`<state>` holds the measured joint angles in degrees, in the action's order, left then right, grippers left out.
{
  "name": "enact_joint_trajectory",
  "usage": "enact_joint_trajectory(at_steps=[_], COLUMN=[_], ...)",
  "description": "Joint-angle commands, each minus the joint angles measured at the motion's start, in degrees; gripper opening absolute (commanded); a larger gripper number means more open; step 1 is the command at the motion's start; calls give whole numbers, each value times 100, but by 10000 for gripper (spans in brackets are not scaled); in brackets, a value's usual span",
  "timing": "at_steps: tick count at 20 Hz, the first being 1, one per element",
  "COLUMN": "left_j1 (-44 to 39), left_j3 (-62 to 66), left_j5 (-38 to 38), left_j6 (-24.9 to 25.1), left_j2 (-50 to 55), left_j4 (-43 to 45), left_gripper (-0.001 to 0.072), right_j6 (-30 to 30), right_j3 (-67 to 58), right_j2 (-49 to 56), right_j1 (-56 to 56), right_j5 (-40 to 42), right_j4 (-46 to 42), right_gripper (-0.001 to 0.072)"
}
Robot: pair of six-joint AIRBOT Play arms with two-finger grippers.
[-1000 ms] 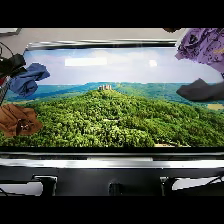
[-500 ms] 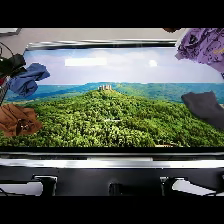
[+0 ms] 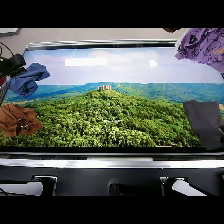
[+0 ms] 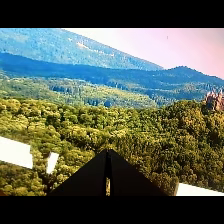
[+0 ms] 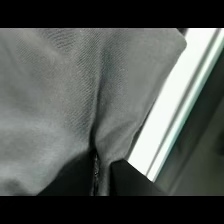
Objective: Fold the clothes and pants, and hang the long-sleeved shirts on hangers.
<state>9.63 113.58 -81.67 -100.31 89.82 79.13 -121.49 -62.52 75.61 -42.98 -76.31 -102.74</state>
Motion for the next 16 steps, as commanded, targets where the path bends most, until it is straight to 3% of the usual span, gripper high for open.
enact_joint_trajectory(at_steps=[1, 12, 14, 15, 16], left_j1=[2, 0, 0, 0, 0], left_j3=[-2, -2, -2, -2, 0], left_j5=[0, -2, -2, -2, -7], left_j6=[2, 0, -9, -17, -17], left_j2=[2, 2, 2, 2, 2], left_j4=[0, 0, -2, -2, -2], left_gripper=[20, 20, 20, 20, 20], right_j6=[-142, -155, -151, -151, -146], right_j3=[415, 1071, 1054, 964, 782], right_j2=[-33, -31, -33, -33, -33], right_j1=[-2, -4, -2, -2, 4], right_j5=[-227, -293, -164, -109, -37], right_j4=[-282, -1178, -1193, -1185, -1137], right_gripper=[36, 59, 353, 467, 483])
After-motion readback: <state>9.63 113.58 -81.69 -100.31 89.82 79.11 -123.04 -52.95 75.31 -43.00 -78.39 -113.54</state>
